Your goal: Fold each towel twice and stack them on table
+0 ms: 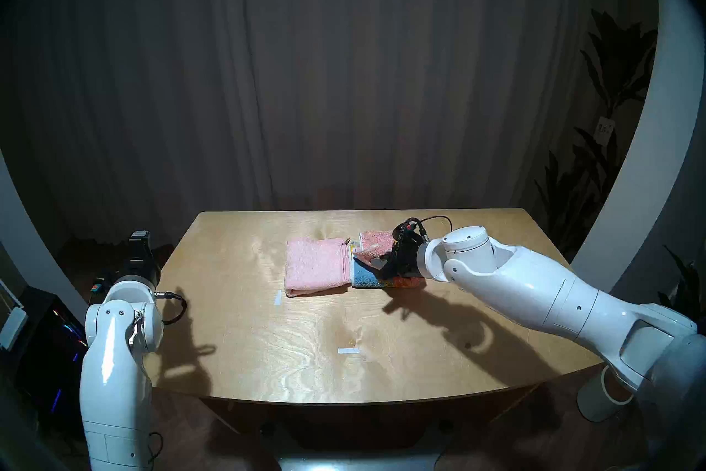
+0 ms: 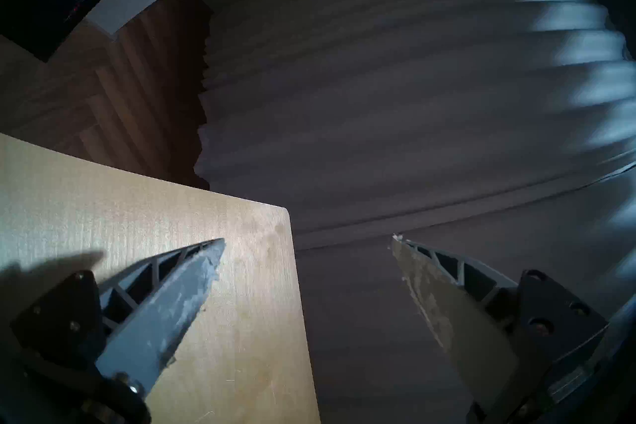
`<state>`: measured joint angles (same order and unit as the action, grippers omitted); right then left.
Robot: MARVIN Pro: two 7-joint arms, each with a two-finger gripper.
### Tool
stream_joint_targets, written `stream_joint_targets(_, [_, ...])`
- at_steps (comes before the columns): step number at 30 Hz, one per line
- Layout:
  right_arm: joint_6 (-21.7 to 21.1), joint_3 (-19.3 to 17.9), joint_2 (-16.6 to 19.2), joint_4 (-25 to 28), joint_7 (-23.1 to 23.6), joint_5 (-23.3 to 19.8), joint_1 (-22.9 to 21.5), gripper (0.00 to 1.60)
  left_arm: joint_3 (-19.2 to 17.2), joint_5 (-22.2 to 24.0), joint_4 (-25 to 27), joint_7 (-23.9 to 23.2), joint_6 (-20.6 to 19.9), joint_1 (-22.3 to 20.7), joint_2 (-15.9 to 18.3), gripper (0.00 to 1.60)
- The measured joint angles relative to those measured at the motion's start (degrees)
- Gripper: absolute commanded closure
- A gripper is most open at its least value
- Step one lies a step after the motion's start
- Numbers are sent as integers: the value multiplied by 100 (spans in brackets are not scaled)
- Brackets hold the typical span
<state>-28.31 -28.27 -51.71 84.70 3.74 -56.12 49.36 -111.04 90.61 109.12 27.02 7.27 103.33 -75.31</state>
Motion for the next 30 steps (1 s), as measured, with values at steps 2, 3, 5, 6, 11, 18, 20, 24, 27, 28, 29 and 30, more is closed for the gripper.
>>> stream_joint_targets(2, [3, 45, -65, -57, -10, 35, -9, 160, -33, 24, 3, -9, 6, 21, -3, 0])
stream_joint_targets(3, [3, 67, -97, -84, -21, 49, -15, 115, -50, 36, 5, -16, 10, 32, -4, 0])
stream_joint_targets(5, [-18, 110, -165, -133, -65, 69, -30, 131, -90, 67, 6, -40, 19, 57, -4, 0])
stream_joint_targets(6, [-34, 121, -186, -144, -83, 71, -34, 131, -104, 77, 6, -49, 22, 65, -4, 0])
stream_joint_targets(11, [-161, 145, -289, -158, -188, 33, -42, 0, -162, 136, 0, -101, 31, 84, 1, 0])
stream_joint_targets(18, [-297, 108, -367, -79, -259, -161, -17, 0, -194, 196, -24, -161, 31, 64, 22, 0])
stream_joint_targets(20, [-322, 84, -365, -28, -281, -214, -2, 0, -194, 207, -28, -171, 29, 56, 31, 0])
stream_joint_targets(24, [-405, 9, -323, 165, -338, -368, 38, 0, -180, 221, -44, -196, -7, 29, 61, 0])
stream_joint_targets(27, [-463, -80, -250, 317, -355, -537, 73, 0, -154, 219, -44, -239, -50, 14, 81, 0])
stream_joint_targets(28, [-477, -127, -220, 370, -366, -614, 93, 0, -141, 207, -38, -262, -66, 10, 91, 0])
stream_joint_targets(29, [-482, -162, -205, 395, -376, -669, 109, 0, -135, 200, -30, -276, -76, 9, 97, 0])
stream_joint_targets(30, [-488, -197, -190, 421, -386, -724, 126, 0, -128, 193, -22, -290, -86, 9, 102, 0])
